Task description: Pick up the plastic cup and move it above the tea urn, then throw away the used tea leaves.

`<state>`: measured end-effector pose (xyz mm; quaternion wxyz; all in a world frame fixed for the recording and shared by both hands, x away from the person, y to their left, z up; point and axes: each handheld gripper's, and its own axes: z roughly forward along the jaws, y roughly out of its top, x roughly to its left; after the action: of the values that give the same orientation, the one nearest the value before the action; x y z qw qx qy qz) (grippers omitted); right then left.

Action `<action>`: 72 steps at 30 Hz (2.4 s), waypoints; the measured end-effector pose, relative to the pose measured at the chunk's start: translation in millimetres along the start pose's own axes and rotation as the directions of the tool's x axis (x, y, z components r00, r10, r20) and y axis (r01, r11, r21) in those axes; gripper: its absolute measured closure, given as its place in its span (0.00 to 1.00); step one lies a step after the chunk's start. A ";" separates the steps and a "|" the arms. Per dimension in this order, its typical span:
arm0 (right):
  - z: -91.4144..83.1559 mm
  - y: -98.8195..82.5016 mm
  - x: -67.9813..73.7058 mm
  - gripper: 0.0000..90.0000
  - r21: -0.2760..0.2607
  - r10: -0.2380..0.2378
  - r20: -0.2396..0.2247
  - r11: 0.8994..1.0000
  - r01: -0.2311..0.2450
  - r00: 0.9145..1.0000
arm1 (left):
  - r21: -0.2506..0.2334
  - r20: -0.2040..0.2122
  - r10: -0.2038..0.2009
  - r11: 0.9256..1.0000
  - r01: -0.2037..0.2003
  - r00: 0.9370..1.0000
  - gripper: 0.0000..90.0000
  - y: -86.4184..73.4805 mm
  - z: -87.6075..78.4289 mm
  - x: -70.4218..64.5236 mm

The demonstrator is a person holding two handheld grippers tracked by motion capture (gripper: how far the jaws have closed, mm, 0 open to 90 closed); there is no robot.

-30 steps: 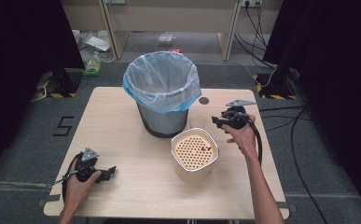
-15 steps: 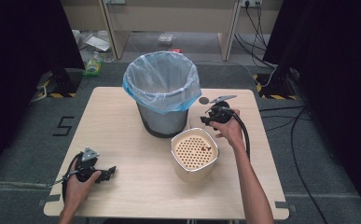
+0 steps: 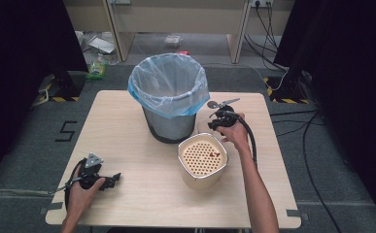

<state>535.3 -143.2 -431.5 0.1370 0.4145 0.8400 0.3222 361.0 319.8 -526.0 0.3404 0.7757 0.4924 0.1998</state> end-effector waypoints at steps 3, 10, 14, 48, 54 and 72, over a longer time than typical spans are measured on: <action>3.8 -2.4 -0.4 0.85 0.025 0.003 -0.002 1.000 -0.003 1.000 | 0.000 0.000 0.000 1.000 0.000 1.000 0.00 0.0 0.0 0.0; -5.5 -1.6 0.5 0.96 -0.018 -0.023 -0.008 1.000 0.023 1.000 | 0.000 0.000 0.000 1.000 0.000 1.000 0.00 0.0 0.0 0.0; -20.5 0.5 -0.3 0.96 -0.058 -0.056 0.046 0.997 0.059 0.997 | 0.000 0.000 0.000 1.000 0.000 1.000 0.00 0.0 0.0 0.0; -116.7 -1.6 34.4 0.96 -0.351 -0.190 0.347 0.882 0.315 0.918 | 0.000 0.000 0.000 1.000 0.000 1.000 0.00 0.0 0.0 0.0; -122.9 -11.4 55.7 0.96 -0.377 -0.247 0.394 0.835 0.401 0.885 | 0.000 0.000 0.000 1.000 0.000 1.000 0.00 0.0 0.0 0.0; -123.0 -57.3 113.2 0.96 -0.362 -0.375 0.666 0.594 0.719 0.645 | 0.000 0.000 0.000 1.000 0.000 1.000 0.00 0.0 0.0 -0.1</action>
<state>369.3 -132.7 -372.0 0.5798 0.1266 0.7084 0.3821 360.9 319.8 -526.0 0.3403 0.7758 0.4923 0.1999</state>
